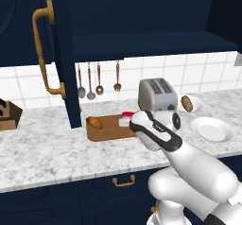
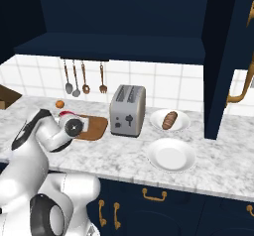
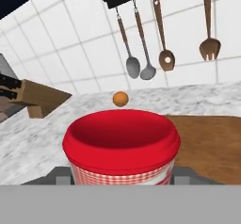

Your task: From the different types of pastries on the counter, select a croissant and place it on the cutting board. Then retrieve a jar of jam from the cabinet and place it alongside the croissant on the cutting board.

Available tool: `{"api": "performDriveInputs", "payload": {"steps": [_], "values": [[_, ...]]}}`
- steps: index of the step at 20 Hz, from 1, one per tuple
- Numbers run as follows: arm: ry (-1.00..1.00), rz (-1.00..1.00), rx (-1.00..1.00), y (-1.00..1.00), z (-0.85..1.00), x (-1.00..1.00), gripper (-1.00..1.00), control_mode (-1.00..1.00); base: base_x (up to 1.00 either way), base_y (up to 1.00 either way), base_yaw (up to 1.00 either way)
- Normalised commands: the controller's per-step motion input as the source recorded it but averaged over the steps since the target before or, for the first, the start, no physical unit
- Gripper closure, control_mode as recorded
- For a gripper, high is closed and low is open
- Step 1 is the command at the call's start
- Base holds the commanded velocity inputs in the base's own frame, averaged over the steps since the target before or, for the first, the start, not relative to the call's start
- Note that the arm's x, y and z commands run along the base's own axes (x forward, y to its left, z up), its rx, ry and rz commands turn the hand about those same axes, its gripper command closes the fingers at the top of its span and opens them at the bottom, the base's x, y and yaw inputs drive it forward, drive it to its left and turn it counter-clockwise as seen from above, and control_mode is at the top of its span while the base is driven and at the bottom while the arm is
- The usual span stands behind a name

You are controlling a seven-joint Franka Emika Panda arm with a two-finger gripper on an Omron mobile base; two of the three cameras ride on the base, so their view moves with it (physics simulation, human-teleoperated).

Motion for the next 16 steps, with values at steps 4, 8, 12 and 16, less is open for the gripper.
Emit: {"api": "performDriveInputs", "payload": {"steps": [4,8,12,16], "values": [[0.0,0.02,0.0,-0.01,-0.01,0.26,1.0,-1.0,0.0,0.0,0.0],[0.0,0.01,0.0,-0.03,-0.01,0.11,1.0,-1.0,0.0,0.0,0.0],[-0.14,0.09,-0.02,-0.08,-0.14,0.03,1.0,-1.0,0.0,0.0,0.0],[-0.15,0.12,0.0,0.0,-0.1,0.09,1.0,-1.0,0.0,0.0,0.0]]}}
